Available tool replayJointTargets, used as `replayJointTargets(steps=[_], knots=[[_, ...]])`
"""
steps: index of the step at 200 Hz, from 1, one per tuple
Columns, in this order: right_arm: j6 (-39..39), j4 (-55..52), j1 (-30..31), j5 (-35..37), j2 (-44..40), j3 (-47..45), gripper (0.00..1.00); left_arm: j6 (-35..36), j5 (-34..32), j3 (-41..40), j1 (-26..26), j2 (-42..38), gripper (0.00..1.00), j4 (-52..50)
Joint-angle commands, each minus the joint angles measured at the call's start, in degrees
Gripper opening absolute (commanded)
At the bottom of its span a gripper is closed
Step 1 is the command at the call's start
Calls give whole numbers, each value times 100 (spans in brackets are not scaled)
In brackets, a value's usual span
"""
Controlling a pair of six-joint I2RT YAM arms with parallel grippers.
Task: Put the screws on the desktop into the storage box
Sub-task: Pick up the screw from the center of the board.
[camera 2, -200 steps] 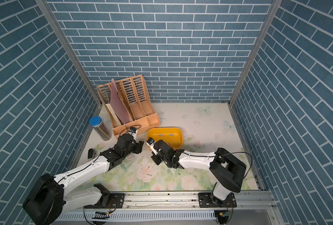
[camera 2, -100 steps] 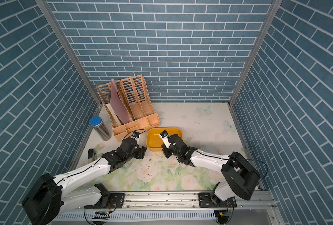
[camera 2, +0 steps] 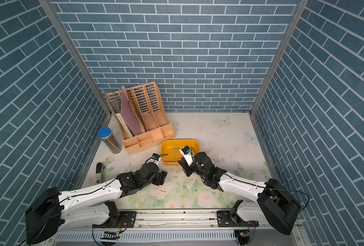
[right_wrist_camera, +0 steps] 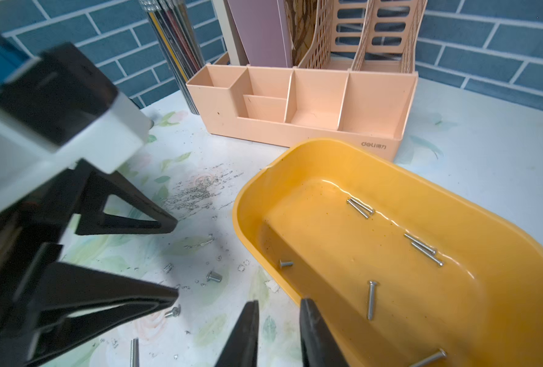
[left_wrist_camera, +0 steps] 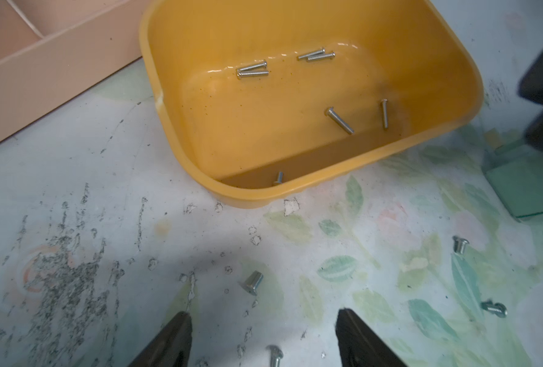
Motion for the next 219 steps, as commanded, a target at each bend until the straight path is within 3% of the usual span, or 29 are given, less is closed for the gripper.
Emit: replayJointTargets(steps=[1,53,117,152,219], knots=[[-190,249,-13,-126,-417,-139,28,-368,-361,-425,-10,24,76,620],[-193,279,-21,-26,-1041,-450,29,-172,-484,-537,-129,250,73,1049],[-215,307,-16,15,-911,-485,29,39,-467,-358,-132,1161,63,1527],[-214,341,-25,59,-1023,-566,29,106,-525,-391,-133,1188,54,1605],[-267,334,-29,94,-973,-577,28,332,-398,-296,-120,1645,53,1709]])
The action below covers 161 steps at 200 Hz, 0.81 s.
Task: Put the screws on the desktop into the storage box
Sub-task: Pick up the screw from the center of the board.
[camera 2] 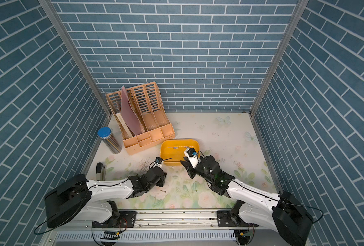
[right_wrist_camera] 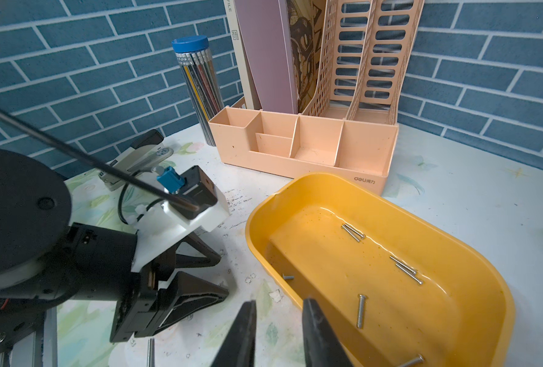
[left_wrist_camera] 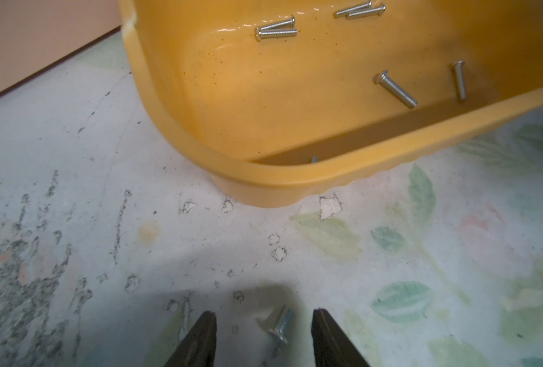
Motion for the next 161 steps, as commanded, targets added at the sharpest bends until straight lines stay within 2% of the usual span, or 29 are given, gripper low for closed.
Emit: replayJointTargets(steps=[1,40,93,131,161], knots=[[-134,134,-16,81,-43,-73,28,150,9,127,-15,190,53,58],[-118,112,-21,116,-136,-107,28,136,141,97,-17,297,38,141],[-131,102,-16,169,-250,-155,28,93,294,51,-17,323,29,27],[-134,67,-21,195,-311,-165,28,-75,185,-149,-14,-24,23,-232],[-127,69,-17,195,-368,-186,28,-100,178,-224,-17,-185,22,-275]])
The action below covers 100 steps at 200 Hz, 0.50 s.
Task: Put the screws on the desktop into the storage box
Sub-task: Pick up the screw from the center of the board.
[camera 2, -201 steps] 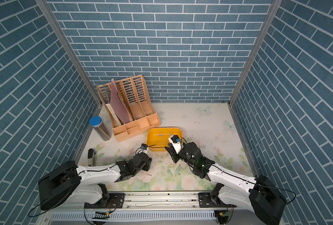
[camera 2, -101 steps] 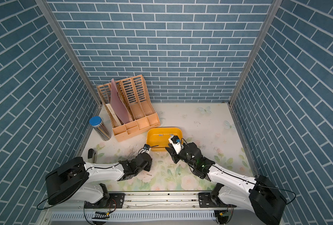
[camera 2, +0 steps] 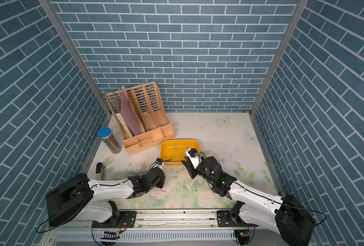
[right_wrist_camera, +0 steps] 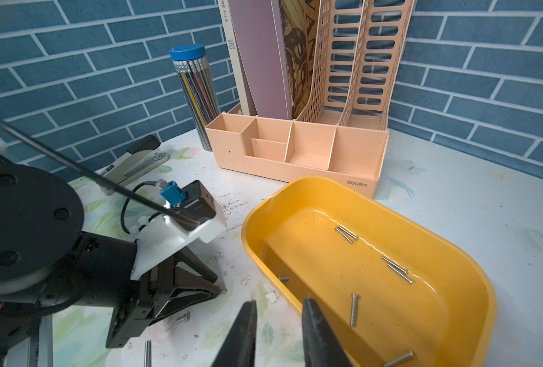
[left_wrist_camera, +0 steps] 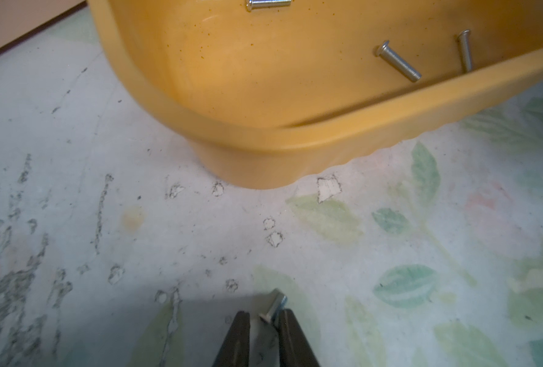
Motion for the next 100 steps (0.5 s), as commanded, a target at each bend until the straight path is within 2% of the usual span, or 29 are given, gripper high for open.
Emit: replayJointTargets(steps=[1,100], knots=[[-130,73,-16,64,-132,-62,28,-80,0,-101,-17,-110,22,-240],[-138,80,-7,64,-182,-91,28,144,126,75,-17,341,25,-6]])
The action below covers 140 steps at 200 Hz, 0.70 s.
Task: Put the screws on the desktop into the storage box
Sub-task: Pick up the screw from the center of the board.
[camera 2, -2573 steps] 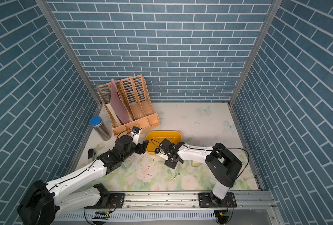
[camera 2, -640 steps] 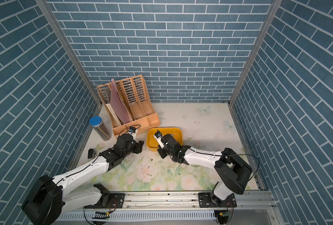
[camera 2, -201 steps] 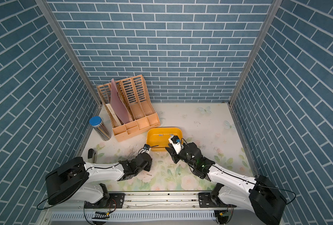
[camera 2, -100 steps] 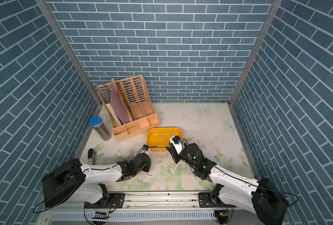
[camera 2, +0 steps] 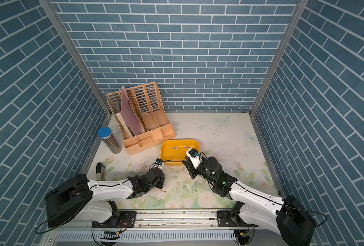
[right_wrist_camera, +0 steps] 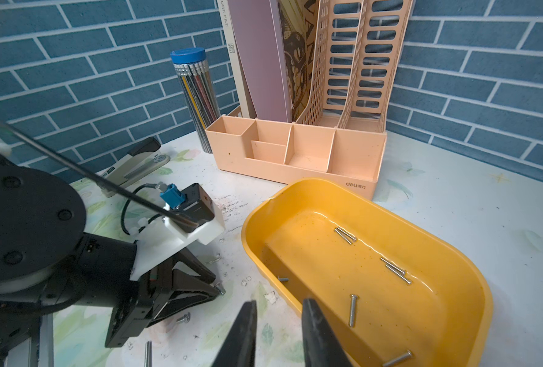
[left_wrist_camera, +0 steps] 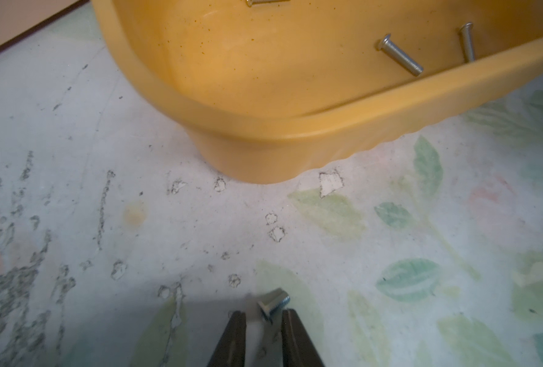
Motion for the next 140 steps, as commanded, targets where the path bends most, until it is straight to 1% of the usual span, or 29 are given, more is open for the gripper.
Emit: replayJointTargets(steps=[1,11,26,46,74,101,140], knots=[[-134,74,-10,51,-108,-74,28,80,102,54,-13,256,25,-89],[-130,70,-11,51,-114,-84,28,65,107,86,-11,329,20,-138],[-132,67,-16,51,-147,-94,28,6,139,99,-11,362,11,-233],[-129,65,-12,51,-167,-98,28,-74,133,86,-16,296,8,-380],[-132,69,-12,51,-191,-104,28,-48,142,-7,-17,177,7,-356],[-132,63,-12,51,-186,-101,28,-35,158,86,-14,312,0,-358],[-131,65,-14,51,-177,-108,28,-27,60,204,-17,338,0,-463]])
